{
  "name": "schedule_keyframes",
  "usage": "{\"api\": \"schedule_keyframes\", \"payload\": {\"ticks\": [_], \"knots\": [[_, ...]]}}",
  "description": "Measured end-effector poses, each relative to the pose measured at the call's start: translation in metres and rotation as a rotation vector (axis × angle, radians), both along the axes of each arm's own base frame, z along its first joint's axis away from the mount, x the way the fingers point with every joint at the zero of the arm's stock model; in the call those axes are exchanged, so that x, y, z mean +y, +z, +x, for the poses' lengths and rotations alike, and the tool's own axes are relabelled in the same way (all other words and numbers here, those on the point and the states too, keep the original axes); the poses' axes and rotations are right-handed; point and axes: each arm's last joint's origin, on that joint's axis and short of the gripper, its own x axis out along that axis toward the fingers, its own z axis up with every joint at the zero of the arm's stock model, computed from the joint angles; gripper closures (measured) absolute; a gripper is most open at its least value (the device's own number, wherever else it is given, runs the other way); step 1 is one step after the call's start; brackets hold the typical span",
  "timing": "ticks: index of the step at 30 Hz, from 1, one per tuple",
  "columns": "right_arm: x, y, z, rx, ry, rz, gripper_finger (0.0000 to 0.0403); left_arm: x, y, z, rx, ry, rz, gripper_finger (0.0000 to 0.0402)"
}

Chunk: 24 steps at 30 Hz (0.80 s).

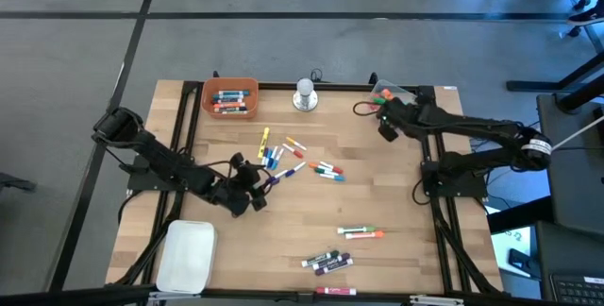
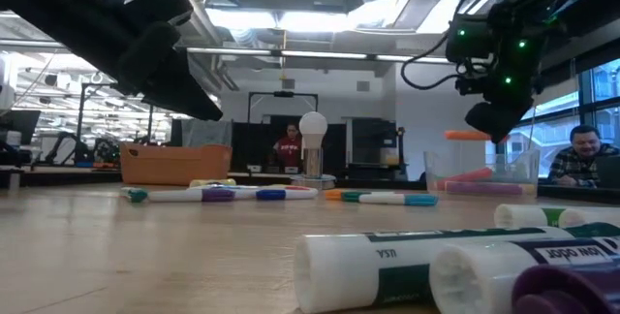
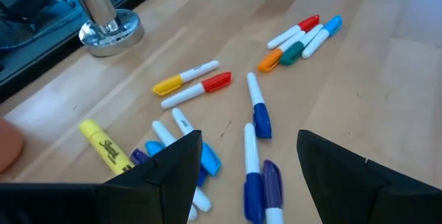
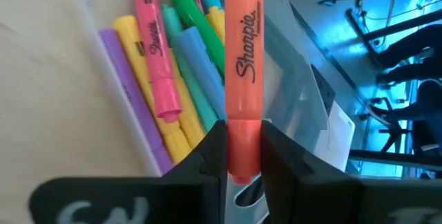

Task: Pick & Place Markers
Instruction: Put the large orange highlighter pen into the transparent bin, then put the light green marker pen into the orange bin

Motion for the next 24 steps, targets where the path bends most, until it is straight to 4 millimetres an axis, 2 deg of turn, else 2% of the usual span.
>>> {"api": "schedule_keyframes", "payload": {"ticks": [3,8,11,15,18,24], "knots": [[-0.007,0.000,-0.003,-0.001,-0.006,0.019,0.0322,0.002,0.001,0.002,0.009,-0.015,0.007,0.0169],[-0.012,0.000,-0.007,-0.003,-0.039,0.020,0.0220,0.003,0.000,0.003,0.027,-0.039,-0.006,0.0169],[-0.012,0.000,-0.007,-0.011,-0.046,0.018,0.0186,0.003,0.001,0.003,0.021,-0.042,-0.006,0.0169],[-0.007,0.001,-0.002,-0.034,-0.016,0.015,0.0180,0.001,0.003,0.007,-0.007,-0.069,-0.026,0.0169],[0.004,0.007,0.006,-0.124,0.041,0.051,0.0192,0.001,-0.001,0.015,-0.023,-0.095,-0.029,0.0169],[0.044,0.018,0.029,-0.389,0.306,0.295,0.0221,-0.002,-0.022,0.042,-0.087,-0.232,-0.088,0.0169]]}}
